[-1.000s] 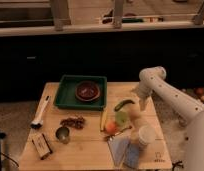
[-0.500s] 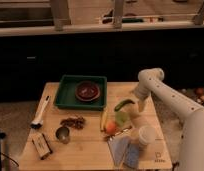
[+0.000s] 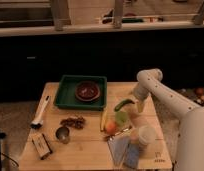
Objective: Place pepper in metal cup
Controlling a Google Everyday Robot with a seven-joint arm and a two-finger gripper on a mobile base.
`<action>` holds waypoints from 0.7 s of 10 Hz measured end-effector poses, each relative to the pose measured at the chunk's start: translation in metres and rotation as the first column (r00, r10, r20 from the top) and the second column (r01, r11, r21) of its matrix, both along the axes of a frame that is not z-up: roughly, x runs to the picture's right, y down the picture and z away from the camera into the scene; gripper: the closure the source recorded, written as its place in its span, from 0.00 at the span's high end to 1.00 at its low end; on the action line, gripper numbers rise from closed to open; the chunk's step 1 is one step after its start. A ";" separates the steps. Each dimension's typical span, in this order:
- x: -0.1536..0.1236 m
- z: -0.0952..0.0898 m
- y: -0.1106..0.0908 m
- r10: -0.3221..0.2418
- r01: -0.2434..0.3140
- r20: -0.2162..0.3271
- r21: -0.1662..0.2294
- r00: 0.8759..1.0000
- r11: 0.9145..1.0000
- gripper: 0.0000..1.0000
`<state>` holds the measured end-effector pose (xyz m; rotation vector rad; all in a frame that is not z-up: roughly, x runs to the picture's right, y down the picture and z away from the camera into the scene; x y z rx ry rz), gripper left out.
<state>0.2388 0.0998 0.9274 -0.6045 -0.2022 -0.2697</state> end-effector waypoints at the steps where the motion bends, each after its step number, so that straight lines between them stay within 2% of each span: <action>1: -0.004 0.001 0.000 -0.014 0.014 0.010 -0.002 1.000 1.000 0.80; 4: -0.018 0.001 0.001 -0.045 0.046 0.058 -0.017 0.997 0.999 0.80; 7: -0.033 0.000 0.004 -0.070 0.075 0.134 -0.030 0.988 0.997 0.80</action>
